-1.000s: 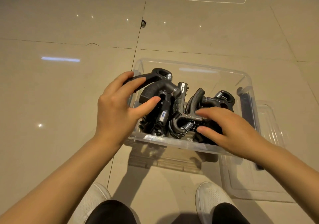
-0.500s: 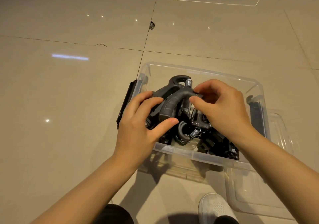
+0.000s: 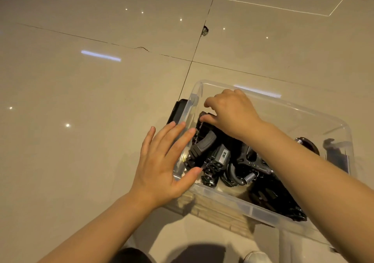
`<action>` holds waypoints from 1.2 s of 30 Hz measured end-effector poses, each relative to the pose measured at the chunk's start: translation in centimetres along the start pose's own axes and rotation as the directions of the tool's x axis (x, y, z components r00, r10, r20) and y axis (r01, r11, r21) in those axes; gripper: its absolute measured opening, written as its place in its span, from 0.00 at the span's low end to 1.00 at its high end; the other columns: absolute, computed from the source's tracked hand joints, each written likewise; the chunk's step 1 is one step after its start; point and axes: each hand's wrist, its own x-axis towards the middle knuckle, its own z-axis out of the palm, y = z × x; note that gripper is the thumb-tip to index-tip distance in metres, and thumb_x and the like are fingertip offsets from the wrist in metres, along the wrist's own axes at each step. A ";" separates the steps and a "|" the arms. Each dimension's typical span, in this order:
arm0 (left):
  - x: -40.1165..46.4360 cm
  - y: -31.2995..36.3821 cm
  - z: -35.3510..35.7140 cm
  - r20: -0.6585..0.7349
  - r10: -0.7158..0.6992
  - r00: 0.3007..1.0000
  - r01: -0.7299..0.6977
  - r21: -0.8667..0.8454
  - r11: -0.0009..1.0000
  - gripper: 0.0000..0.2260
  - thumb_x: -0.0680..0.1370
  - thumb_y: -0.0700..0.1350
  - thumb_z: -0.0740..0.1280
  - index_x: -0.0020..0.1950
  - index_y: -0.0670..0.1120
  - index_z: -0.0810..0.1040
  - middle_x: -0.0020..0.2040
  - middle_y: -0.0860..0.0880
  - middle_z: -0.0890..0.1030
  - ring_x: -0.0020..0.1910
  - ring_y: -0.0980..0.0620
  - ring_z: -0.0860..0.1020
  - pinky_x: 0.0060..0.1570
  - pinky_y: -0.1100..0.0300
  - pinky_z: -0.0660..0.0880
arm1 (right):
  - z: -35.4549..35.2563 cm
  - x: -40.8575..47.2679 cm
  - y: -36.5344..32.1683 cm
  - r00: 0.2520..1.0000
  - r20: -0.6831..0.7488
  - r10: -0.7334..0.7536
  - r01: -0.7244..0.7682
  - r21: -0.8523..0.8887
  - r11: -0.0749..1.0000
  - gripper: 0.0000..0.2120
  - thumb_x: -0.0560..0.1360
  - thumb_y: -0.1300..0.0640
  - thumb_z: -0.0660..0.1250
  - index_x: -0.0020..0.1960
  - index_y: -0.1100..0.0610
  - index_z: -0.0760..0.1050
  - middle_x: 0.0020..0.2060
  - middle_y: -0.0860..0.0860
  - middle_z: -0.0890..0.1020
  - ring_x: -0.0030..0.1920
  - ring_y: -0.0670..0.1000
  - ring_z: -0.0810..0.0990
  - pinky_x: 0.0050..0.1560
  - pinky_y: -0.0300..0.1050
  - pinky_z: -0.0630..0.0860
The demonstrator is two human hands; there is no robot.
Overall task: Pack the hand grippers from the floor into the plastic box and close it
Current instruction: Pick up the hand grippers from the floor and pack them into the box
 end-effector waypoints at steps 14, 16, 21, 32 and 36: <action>-0.5 -0.8 -0.1 0.036 -0.012 0.999 0.011 0.020 1.000 0.25 0.73 0.58 0.60 0.69 0.52 0.67 0.71 0.49 0.68 0.70 0.49 0.66 0.68 0.40 0.59 | 2.5 -1.5 0.3 0.998 0.053 0.021 -0.027 0.117 0.993 0.20 0.79 0.44 0.56 0.62 0.56 0.72 0.52 0.52 0.80 0.54 0.56 0.76 0.48 0.49 0.70; -0.5 -0.5 -0.1 0.054 -0.026 0.998 0.024 0.028 0.999 0.24 0.74 0.58 0.59 0.68 0.52 0.68 0.71 0.49 0.67 0.70 0.49 0.65 0.68 0.41 0.59 | 2.0 -3.3 1.1 0.999 0.034 -0.025 0.019 0.158 0.987 0.23 0.78 0.42 0.57 0.66 0.55 0.70 0.59 0.53 0.77 0.62 0.57 0.73 0.58 0.52 0.69; -0.5 -0.2 -0.5 0.119 -0.024 0.993 0.014 0.088 0.996 0.23 0.75 0.59 0.59 0.68 0.51 0.71 0.72 0.48 0.66 0.72 0.47 0.62 0.67 0.39 0.58 | 0.1 -10.3 4.2 0.979 0.201 -0.033 0.026 0.037 0.999 0.31 0.76 0.34 0.49 0.73 0.49 0.62 0.71 0.52 0.67 0.71 0.55 0.62 0.69 0.55 0.61; 1.4 6.8 2.1 0.518 0.148 0.842 -0.336 0.291 0.896 0.26 0.79 0.64 0.45 0.69 0.54 0.70 0.72 0.50 0.68 0.71 0.48 0.65 0.67 0.36 0.52 | -1.6 -20.6 7.4 0.897 0.392 0.202 -0.120 -0.224 0.967 0.38 0.71 0.26 0.47 0.70 0.49 0.68 0.65 0.60 0.75 0.63 0.60 0.75 0.67 0.60 0.62; 1.4 7.3 2.0 0.560 0.074 0.825 -0.300 0.325 0.897 0.28 0.78 0.66 0.44 0.70 0.55 0.69 0.71 0.49 0.69 0.70 0.47 0.67 0.68 0.37 0.55 | -1.2 -20.8 7.5 0.916 0.333 0.225 -0.173 -0.177 0.969 0.35 0.72 0.29 0.47 0.69 0.49 0.69 0.65 0.59 0.74 0.62 0.60 0.75 0.69 0.59 0.61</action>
